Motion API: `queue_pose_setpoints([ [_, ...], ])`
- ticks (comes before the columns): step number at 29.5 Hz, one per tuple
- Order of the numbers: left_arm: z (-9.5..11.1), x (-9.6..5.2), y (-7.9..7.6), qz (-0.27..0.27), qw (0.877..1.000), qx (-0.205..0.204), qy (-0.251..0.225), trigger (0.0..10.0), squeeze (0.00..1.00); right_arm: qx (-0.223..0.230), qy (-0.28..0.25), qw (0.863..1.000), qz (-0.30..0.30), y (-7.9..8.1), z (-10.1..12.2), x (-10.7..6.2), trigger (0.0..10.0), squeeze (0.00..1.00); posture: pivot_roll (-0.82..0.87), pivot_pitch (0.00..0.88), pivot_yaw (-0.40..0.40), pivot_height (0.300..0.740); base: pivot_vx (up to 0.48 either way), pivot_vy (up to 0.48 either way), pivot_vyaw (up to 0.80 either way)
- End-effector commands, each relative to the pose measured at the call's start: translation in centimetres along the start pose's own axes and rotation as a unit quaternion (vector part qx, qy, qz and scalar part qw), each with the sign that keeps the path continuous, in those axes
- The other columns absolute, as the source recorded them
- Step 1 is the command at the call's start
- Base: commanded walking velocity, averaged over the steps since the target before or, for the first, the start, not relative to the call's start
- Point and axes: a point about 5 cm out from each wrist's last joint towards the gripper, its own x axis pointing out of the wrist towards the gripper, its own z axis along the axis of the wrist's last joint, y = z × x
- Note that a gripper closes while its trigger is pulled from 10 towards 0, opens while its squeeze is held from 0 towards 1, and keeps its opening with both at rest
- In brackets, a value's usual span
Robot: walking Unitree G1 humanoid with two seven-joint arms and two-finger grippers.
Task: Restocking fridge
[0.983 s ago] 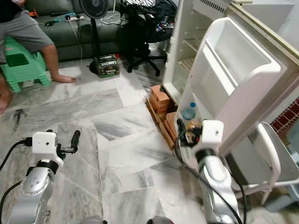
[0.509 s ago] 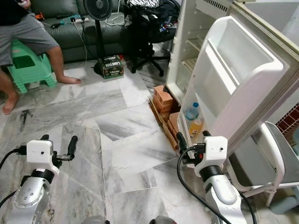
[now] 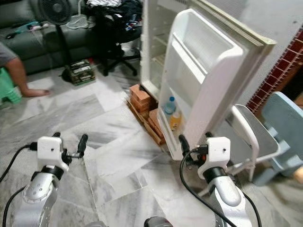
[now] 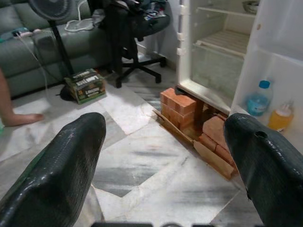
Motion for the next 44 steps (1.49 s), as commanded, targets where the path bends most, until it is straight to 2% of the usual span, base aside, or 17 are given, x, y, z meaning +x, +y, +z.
queue_pose_setpoints([
  [1, 0.0, 0.1, 0.3, 0.001, 1.000, 0.000, 0.000, 10.0, 0.00, -0.003, -0.009, 1.000, -0.004, 0.0, 0.4, 0.3, 10.0, 0.00, 0.02, 0.000, 0.012, 0.740, 0.000, 0.000, -0.80],
  [12, -0.2, 0.1, 0.2, 0.005, 1.000, -0.007, -0.001, 10.0, 0.00, -0.006, -0.040, 0.999, -0.035, -0.3, 2.2, 2.3, 10.0, 0.00, 0.03, 0.000, -0.003, 0.740, 0.024, 0.000, -0.80],
  [26, -0.4, 0.0, 0.3, 0.000, 1.000, -0.003, 0.001, 10.0, 0.00, -0.004, -0.046, 0.998, -0.050, -0.5, 2.5, 2.8, 10.0, 0.00, 0.03, 0.000, -0.002, 0.740, 0.370, 0.000, -0.62],
  [31, -0.5, 0.0, 0.2, 0.001, 1.000, -0.006, 0.005, 10.0, 0.00, -0.006, -0.048, 0.997, -0.057, -0.8, 2.7, 3.3, 10.0, 0.00, 0.03, 0.000, -0.002, 0.740, 0.071, 0.000, 0.00],
  [44, -0.9, -0.3, 0.2, 0.005, 1.000, -0.001, 0.015, 10.0, 0.00, -0.016, -0.068, 0.996, -0.048, -1.3, 4.4, 5.8, 10.0, 0.00, 0.06, 0.000, -0.008, 0.740, 0.000, 0.000, 0.00],
])
